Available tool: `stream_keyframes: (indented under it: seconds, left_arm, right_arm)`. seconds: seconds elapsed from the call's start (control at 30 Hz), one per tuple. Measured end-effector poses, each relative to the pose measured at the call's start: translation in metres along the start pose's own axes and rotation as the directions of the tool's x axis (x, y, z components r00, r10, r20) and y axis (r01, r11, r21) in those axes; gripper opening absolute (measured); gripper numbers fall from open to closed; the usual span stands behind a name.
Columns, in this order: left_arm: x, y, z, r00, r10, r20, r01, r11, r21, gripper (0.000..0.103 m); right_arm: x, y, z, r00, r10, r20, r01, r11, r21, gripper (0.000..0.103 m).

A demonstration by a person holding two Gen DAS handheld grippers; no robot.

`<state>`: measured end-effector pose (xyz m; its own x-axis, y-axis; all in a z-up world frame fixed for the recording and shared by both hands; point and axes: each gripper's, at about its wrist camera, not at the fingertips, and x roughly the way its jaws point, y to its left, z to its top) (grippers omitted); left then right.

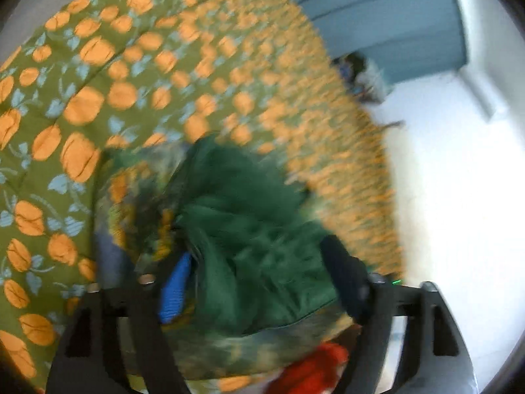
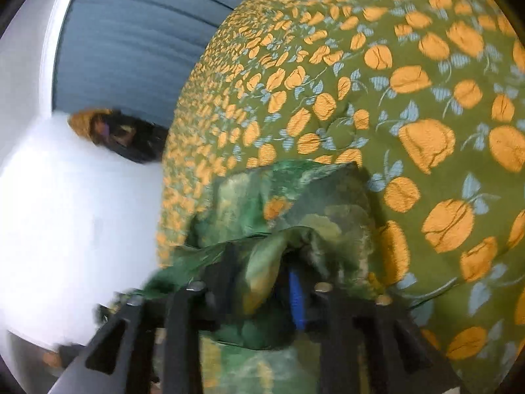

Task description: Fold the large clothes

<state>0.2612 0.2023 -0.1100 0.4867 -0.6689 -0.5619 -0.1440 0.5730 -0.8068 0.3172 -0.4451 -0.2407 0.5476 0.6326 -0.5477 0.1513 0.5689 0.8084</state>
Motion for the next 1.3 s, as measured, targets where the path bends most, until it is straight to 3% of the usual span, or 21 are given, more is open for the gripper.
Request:
stream_keyframes:
  seconds: [0.07,0.1,0.17,0.2,0.27,0.33,0.4,0.53,0.57,0.6,0.63,0.67,0.7,0.73,0.8,0.9,1.0,1.1,1.2,1.3]
  left_arm:
    - [-0.021,-0.009,0.003,0.997,-0.045,0.056,0.044,0.999,0.020,0.092]
    - [-0.030,-0.011,0.003,0.996,-0.049,0.077,0.045,0.998,0.044,0.094]
    - [-0.040,-0.010,0.001,0.996,-0.017,0.090,0.009,0.996,0.093,0.095]
    - [-0.043,-0.007,-0.002,0.997,-0.001,0.080,-0.009,0.993,0.122,0.095]
    - [-0.037,0.002,-0.014,0.999,0.041,0.015,-0.043,0.981,0.191,0.095]
    - [-0.023,0.014,-0.029,0.993,0.110,-0.048,-0.095,0.965,0.243,0.095]
    - [-0.001,0.024,-0.036,0.984,0.160,-0.083,-0.134,0.956,0.260,0.095]
    - [0.038,0.026,-0.035,0.968,0.236,-0.087,-0.206,0.942,0.265,0.093]
    - [0.047,0.024,-0.035,0.960,0.269,-0.070,-0.241,0.931,0.276,0.088]
    - [0.054,0.022,-0.034,0.949,0.309,-0.058,-0.280,0.916,0.287,0.072]
    - [0.058,0.022,-0.034,0.937,0.347,-0.048,-0.319,0.901,0.294,0.046]
    - [0.059,0.022,-0.035,0.919,0.393,-0.033,-0.366,0.882,0.298,0.029]
    - [0.058,0.022,-0.035,0.911,0.411,-0.030,-0.384,0.874,0.296,0.015]
    - [0.052,0.022,-0.037,0.911,0.412,-0.018,-0.390,0.874,0.289,0.011]
    - [0.039,0.016,-0.043,0.911,0.411,0.030,-0.401,0.866,0.299,0.010]
    - [0.017,-0.010,-0.048,0.903,0.406,0.140,-0.429,0.834,0.347,0.009]
    - [0.008,-0.049,-0.042,0.875,0.389,0.289,-0.481,0.775,0.410,0.009]
    - [0.019,-0.065,-0.022,0.836,0.371,0.405,-0.530,0.737,0.418,0.009]
    - [0.046,-0.060,-0.002,0.761,0.396,0.514,-0.617,0.687,0.384,0.009]
    - [0.088,-0.021,0.014,0.711,0.498,0.497,-0.686,0.646,0.334,0.009]
  right_arm:
    - [-0.005,0.007,0.005,0.999,0.044,0.000,-0.044,0.999,0.009,0.051]
    - [-0.009,0.011,0.007,0.998,0.056,0.013,-0.056,0.998,0.002,0.058]
    - [-0.022,0.023,0.009,0.996,0.062,0.063,-0.059,0.997,-0.047,0.061]
    - [-0.028,0.027,0.009,0.995,0.056,0.078,-0.050,0.996,-0.075,0.061]
    - [-0.034,0.038,0.007,0.996,-0.037,0.085,0.051,0.984,-0.170,0.061]
    - [-0.029,0.051,-0.001,0.987,-0.154,0.055,0.164,0.933,-0.321,0.063]
    - [-0.015,0.058,-0.012,0.964,-0.264,0.023,0.248,0.868,-0.430,0.063]
    - [0.020,0.065,-0.022,0.892,-0.448,0.056,0.405,0.738,-0.539,0.063]
    - [0.029,0.066,-0.022,0.875,-0.478,0.078,0.440,0.717,-0.541,0.063]
    - [0.032,0.066,-0.021,0.867,-0.490,0.084,0.455,0.712,-0.535,0.063]
    - [0.039,0.066,-0.021,0.863,-0.499,0.083,0.462,0.711,-0.530,0.061]
    - [0.042,0.069,-0.022,0.855,-0.510,0.094,0.477,0.700,-0.532,0.058]
    - [0.044,0.073,-0.025,0.842,-0.525,0.124,0.500,0.673,-0.545,0.037]
    - [0.045,0.080,-0.030,0.820,-0.548,0.168,0.535,0.627,-0.566,0.022]
    - [0.038,0.098,-0.045,0.780,-0.569,0.262,0.590,0.525,-0.614,0.016]
    - [0.024,0.121,-0.056,0.740,-0.550,0.387,0.646,0.420,-0.637,0.014]
    - [0.012,0.148,-0.048,0.720,-0.486,0.496,0.686,0.384,-0.618,0.014]
    - [0.010,0.172,-0.037,0.709,-0.415,0.570,0.705,0.389,-0.593,0.014]
    - [0.024,0.181,-0.018,0.685,-0.384,0.619,0.728,0.407,-0.552,0.014]
    - [0.054,0.156,-0.004,0.655,-0.450,0.607,0.755,0.389,-0.527,0.014]
